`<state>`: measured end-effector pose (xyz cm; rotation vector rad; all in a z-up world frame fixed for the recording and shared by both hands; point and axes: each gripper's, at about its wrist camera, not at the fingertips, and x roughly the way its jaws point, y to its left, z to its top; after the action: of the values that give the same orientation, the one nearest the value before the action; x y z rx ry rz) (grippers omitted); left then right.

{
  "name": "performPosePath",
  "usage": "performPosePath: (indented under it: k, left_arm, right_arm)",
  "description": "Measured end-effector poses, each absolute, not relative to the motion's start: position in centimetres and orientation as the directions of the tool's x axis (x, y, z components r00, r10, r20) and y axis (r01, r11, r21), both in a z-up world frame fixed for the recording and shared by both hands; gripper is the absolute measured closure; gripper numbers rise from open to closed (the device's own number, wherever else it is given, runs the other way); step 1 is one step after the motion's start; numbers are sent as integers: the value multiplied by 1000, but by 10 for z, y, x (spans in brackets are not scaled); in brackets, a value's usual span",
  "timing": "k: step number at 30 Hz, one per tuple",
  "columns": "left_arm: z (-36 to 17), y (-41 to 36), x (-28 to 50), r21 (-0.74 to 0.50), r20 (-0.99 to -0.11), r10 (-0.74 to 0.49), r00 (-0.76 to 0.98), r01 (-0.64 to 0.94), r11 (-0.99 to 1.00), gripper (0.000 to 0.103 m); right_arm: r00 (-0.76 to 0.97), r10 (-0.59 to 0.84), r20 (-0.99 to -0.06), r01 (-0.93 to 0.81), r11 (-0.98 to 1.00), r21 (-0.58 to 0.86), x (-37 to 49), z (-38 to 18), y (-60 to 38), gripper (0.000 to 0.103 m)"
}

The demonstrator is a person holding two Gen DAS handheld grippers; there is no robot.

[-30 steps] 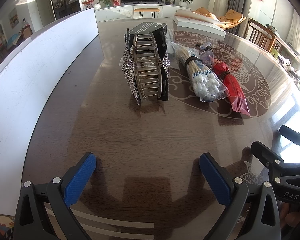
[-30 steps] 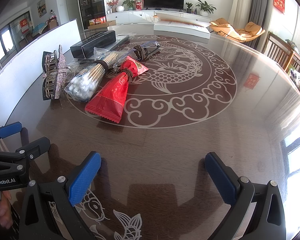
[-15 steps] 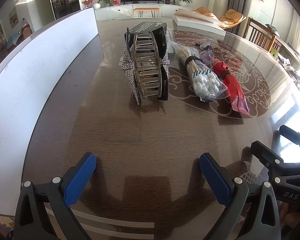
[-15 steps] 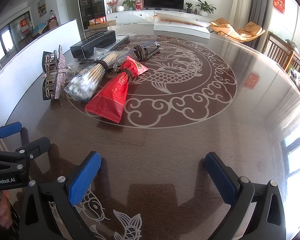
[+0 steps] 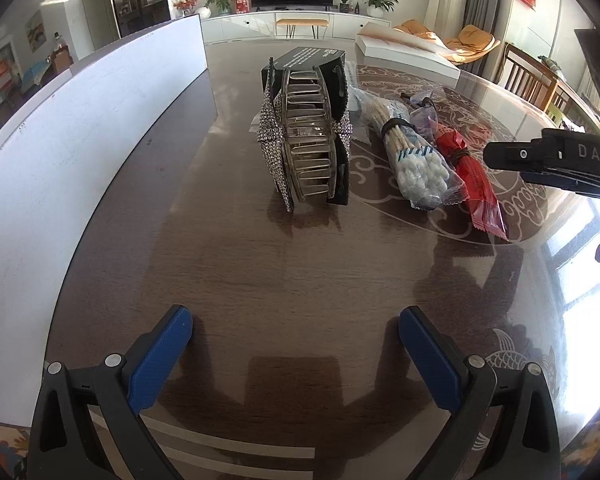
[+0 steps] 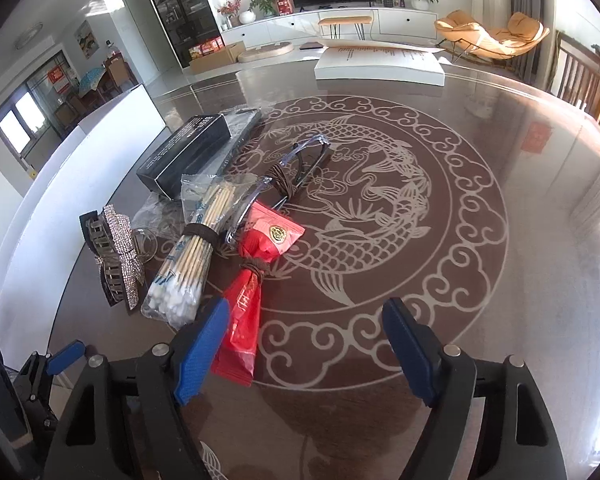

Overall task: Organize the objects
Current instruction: 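Grasp the rhinestone hair-claw rack with the left gripper while the right gripper grasps the red packet, then carry the rack and red packet into the cardboard box and release both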

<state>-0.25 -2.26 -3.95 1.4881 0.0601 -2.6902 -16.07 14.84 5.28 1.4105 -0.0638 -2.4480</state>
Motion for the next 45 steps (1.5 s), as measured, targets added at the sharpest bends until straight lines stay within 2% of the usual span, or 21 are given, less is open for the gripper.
performPosePath:
  k: [1,2,5,6,7,9,17,20,21,24,25,31,35,37,38,45]
  left_arm:
    - [-39,-25,-2,-3,-847,-45,-529,89,-996,0]
    - [-39,-27,-1,-6,-847,-47,-529,99,-995,0]
    - [-37,-33,0,-41,-843,-24,-537,108,-993,0]
    - [-37,-34,0,-48,-842,-19,-539,109,-993,0]
    - [-37,-34,0,-51,-842,-16,-540,110,-993,0]
    - [-37,-34,0,-52,-841,-16,-540,111,-992,0]
    - [-35,-39,-1,-101,-833,16,-553,125,-987,0]
    - [-33,-42,-1,-151,-823,56,-565,122,-981,0]
    - [-32,-42,-2,-163,-820,68,-568,118,-979,0]
    - [-30,-45,-11,-184,-813,84,-576,118,-976,0]
    - [-30,-46,-17,-188,-815,88,-573,118,-975,0]
    - [-31,-41,-68,-214,-825,121,-552,106,-971,0]
    - [-30,-35,-99,-186,-825,95,-557,109,-976,1]
    - [-31,-36,-107,-152,-818,71,-571,97,-984,38]
    - [-32,-35,-108,-130,-817,65,-573,72,-989,49]
    - [-31,-48,-62,-73,-829,50,-557,18,-997,50]
  right_arm:
    - [-441,-302,-845,257,-945,203,-171,49,140,42]
    - [-422,-312,-851,264,-941,214,-179,44,132,46]
    - [-380,-348,-857,294,-924,245,-193,32,110,50]
    - [-395,-337,-855,312,-924,221,-193,32,104,56]
    - [-395,-319,-861,328,-925,192,-193,31,99,69]
    - [-407,-294,-865,333,-929,159,-188,31,99,82]
    - [-526,-149,-837,344,-938,-49,-115,33,146,82]
    - [-568,-147,-810,330,-942,-61,-92,32,159,81]
    - [-577,-156,-802,319,-947,-46,-87,31,163,77]
    - [-588,-187,-787,286,-958,14,-81,26,173,43]
    - [-595,-184,-782,274,-962,18,-79,24,174,40]
    - [-608,-152,-779,250,-968,-6,-79,22,169,39]
    - [-610,-152,-778,241,-970,0,-80,22,171,39]
    - [-612,-140,-779,231,-973,-6,-79,22,172,39]
    - [-612,-139,-779,229,-973,-6,-79,22,172,39]
    - [-611,-140,-779,230,-973,-6,-79,23,172,38]
